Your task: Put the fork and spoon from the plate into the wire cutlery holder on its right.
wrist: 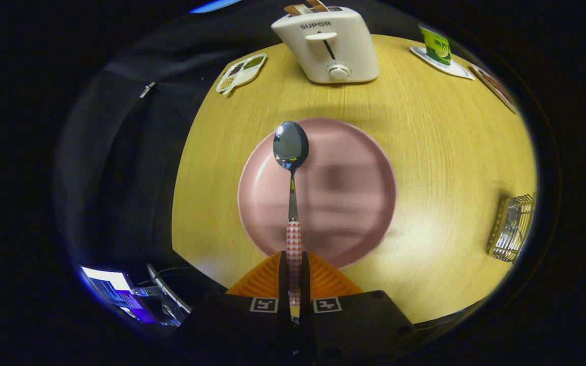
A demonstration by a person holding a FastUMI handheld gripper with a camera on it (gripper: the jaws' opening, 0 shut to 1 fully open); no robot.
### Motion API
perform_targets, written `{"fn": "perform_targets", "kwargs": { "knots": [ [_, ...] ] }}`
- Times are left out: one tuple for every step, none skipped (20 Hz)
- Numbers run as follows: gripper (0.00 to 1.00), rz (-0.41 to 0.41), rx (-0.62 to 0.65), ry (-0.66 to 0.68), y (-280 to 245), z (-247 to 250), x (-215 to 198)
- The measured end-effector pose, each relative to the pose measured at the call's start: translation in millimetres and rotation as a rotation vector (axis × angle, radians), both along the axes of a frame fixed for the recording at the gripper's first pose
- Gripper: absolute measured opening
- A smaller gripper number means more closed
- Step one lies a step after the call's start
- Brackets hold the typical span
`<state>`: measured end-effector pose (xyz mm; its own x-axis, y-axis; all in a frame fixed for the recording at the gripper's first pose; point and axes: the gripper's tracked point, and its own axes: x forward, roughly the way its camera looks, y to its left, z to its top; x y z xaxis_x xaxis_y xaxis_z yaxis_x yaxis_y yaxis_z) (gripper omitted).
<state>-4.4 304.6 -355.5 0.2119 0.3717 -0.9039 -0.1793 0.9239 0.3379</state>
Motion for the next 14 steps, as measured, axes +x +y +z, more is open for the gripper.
{"fn": "perform_targets", "kwargs": {
  "knots": [
    [0.1,0.008,-0.002,-0.009,-11.1,10.9,-2.8],
    [0.1,0.017,-0.01,-0.02,-23.5,20.0,-5.2],
    [0.1,0.026,-0.022,-0.033,-37.3,28.8,-7.3],
    [0.1,0.032,-0.032,-0.043,-51.6,37.0,-10.5],
    [0.1,0.027,-0.038,-0.049,-65.7,45.6,-12.8],
    [0.1,0.018,-0.04,-0.053,-78.7,54.6,-15.9],
    [0.1,0.01,-0.044,-0.054,-93.1,62.7,-18.1],
    [0.1,0.003,-0.045,-0.052,-105.8,71.0,-21.2],
    [0.1,-0.004,-0.048,-0.048,-120.2,79.0,-23.7],
    [0.1,-0.015,-0.046,-0.043,-132.2,85.6,-25.7],
    [0.1,-0.026,-0.042,-0.038,-143.2,92.1,-26.2],
    [0.1,-0.037,-0.033,-0.03,-152.8,99.2,-29.0],
    [0.1,-0.046,-0.026,-0.024,-163.6,106.7,-31.0],
    [0.1,-0.056,-0.026,-0.021,-175.4,112.6,-31.0]
  ]
}}
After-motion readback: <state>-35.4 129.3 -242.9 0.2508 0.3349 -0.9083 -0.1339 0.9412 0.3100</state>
